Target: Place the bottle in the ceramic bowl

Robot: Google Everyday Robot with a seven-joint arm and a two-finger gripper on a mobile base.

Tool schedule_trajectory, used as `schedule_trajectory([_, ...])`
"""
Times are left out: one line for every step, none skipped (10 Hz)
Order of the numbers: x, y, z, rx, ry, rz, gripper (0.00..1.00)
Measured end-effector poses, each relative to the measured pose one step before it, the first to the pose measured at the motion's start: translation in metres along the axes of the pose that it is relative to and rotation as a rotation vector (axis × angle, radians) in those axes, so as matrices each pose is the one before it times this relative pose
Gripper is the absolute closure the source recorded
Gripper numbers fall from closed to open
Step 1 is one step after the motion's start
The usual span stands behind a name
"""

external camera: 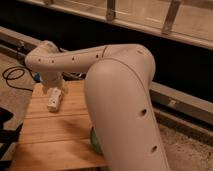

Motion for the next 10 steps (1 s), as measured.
schedule_trajectory([-0.00025, 0.00930, 0.00533, -0.00669, 0.00967, -0.00879, 0.35])
schedule_trajectory([0.00066, 0.01396, 0.00742, -0.01263, 0.01665, -0.01201, 0.35])
schedule_trajectory([-0.00527, 0.00710, 0.00926, -0.00452, 0.01345, -0.00342, 0.35])
schedule_trajectory([-0.00452, 0.00756, 0.00966, -0.00022, 0.01429, -0.00810, 0.35])
schedule_trajectory([0.00055, 0.00930, 0.00666, -0.00085, 0.01449, -0.01509, 0.35])
schedule_trajectory([-0.00188, 0.01333, 0.01054, -0.00186, 0.02061, -0.02001, 0.35])
schedule_trajectory([-0.00187, 0.00178, 0.00480, -0.00299, 0.01628, -0.00247, 0.35])
schedule_trajectory([-0.00080, 0.00025, 0.00742, -0.00309, 0.02427, -0.00071, 0.35])
schedule_trajectory([-0.00154, -0.00075, 0.01207, -0.00173, 0.02654, 0.00348, 0.35])
schedule_trajectory([-0.00021, 0.00241, 0.00925, -0.00147, 0.02069, -0.00059, 0.35])
